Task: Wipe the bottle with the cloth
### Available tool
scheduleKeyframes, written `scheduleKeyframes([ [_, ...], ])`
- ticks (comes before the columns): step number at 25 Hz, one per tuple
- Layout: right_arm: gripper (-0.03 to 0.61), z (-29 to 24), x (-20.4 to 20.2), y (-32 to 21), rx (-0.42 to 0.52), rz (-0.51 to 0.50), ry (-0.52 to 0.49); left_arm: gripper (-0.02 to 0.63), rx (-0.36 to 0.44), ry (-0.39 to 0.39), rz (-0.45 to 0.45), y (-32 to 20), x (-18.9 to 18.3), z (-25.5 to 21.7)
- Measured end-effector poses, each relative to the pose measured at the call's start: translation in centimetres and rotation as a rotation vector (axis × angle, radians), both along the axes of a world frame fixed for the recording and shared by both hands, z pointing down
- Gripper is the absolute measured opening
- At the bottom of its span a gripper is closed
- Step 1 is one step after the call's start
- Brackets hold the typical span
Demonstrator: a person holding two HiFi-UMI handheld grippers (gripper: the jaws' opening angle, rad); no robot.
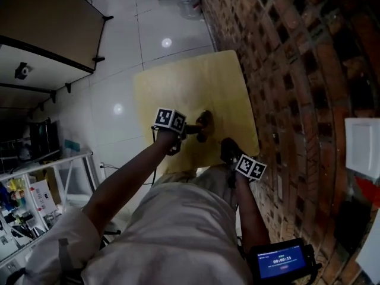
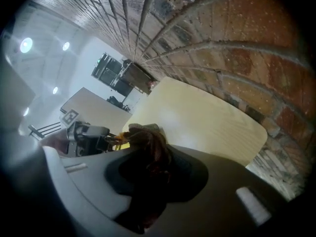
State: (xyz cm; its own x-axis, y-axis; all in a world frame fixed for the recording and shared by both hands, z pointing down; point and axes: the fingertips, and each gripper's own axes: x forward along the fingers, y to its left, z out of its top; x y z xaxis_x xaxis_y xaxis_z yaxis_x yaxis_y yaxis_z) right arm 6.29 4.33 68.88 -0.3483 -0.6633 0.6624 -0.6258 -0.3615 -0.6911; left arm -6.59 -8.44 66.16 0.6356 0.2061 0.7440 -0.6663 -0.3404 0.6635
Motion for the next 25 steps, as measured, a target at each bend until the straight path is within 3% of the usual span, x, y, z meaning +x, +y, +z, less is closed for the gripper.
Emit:
scheduleKeyframes([
  [4, 0.082, -0.6, 1.3, -1.9, 0.008, -0.035, 0.013, 0.365, -0.064, 0.028, -0.027, 0.1, 2.1, 0.4],
  [10, 0.083, -0.9, 0.5, -4.0, 0.018, -0.075, -0.018, 0.347, -0.073, -0.137, 0.120, 1.2, 1.2, 3.6],
  [13, 0.083, -0.7, -0.1, -4.3, 0.015, -0.090, -0.030, 0.227, -0.074, -0.145, 0.174, 1.7, 1.9, 3.4],
  [18, 0.083, -0.7, -0.3, -5.1, 0.030, -0.144, 0.012, 0.193, 0.029, -0.245, 0.387, 1.9, 1.8, 2.6],
  [22, 0.083, -2.0, 0.2, -6.9, 0.133, -0.186, 0.073, 0.161, 0.123, -0.292, 0.607, 2.3, 2.1, 2.0],
  [25, 0.081, -2.8, 0.0, -8.7, 0.191, -0.191, 0.043, 0.160, 0.171, -0.325, 0.740, 3.3, 2.3, 1.9],
])
